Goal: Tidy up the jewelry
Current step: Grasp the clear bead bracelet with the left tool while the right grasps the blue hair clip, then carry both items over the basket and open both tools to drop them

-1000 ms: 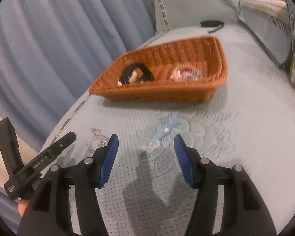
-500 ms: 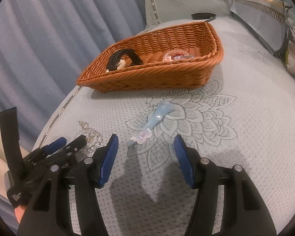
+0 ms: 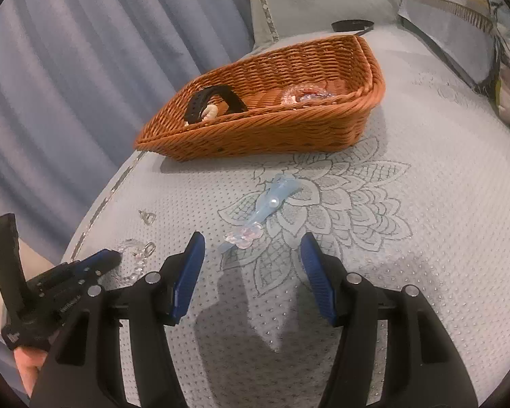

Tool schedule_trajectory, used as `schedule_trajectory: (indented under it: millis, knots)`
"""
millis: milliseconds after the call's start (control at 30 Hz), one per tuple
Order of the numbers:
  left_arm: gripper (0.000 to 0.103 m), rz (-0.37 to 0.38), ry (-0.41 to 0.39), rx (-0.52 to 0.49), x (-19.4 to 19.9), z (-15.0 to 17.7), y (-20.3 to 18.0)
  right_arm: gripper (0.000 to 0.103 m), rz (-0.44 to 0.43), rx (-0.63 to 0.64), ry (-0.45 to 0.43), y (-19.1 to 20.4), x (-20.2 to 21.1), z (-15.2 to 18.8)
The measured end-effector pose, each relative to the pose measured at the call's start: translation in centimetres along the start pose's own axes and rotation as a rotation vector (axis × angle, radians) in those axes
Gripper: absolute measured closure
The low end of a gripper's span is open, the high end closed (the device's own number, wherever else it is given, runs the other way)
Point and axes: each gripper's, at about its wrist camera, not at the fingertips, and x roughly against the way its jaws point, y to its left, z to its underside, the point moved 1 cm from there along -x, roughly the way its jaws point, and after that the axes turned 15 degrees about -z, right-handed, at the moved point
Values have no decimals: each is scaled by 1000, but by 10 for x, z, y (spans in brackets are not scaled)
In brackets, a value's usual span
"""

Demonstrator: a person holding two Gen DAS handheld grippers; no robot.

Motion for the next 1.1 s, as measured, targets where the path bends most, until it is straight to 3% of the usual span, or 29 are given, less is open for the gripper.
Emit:
schedule_trajectory:
  millis: [167, 233, 467, 567, 633, 700, 767, 800, 833, 1100]
  knots:
    - [88, 58, 10, 42, -4, 2, 11, 48, 46, 52, 38, 11, -8, 1]
    - [77, 86, 8, 36, -2, 3, 7, 48, 76, 62, 58, 14, -13, 0]
    - [76, 48, -17, -11, -3, 5, -4, 48, 223, 44, 94, 22, -41, -13]
    - [76, 46, -29, -17, -3, 6, -5, 49, 332, 113, 127, 34, -58, -14]
    - [77, 44, -43, -34, -2, 7, -7, 64, 367, 151, 136, 40, -59, -10]
    - [77, 49, -47, -39, -2, 8, -6, 78, 368, 178, 141, 41, -54, -5]
    - [87, 64, -44, -37, -1, 8, -5, 79, 365, 205, 142, 42, -47, 2]
    - [98, 74, -44, -41, -1, 9, -5, 92, 357, 214, 144, 41, -43, 6]
    - [98, 89, -45, -46, 0, 9, -6, 97, 344, 221, 147, 41, -38, 10]
    - [98, 272, -83, -27, 18, 7, -8, 97, 218, 235, 90, 38, -1, 28]
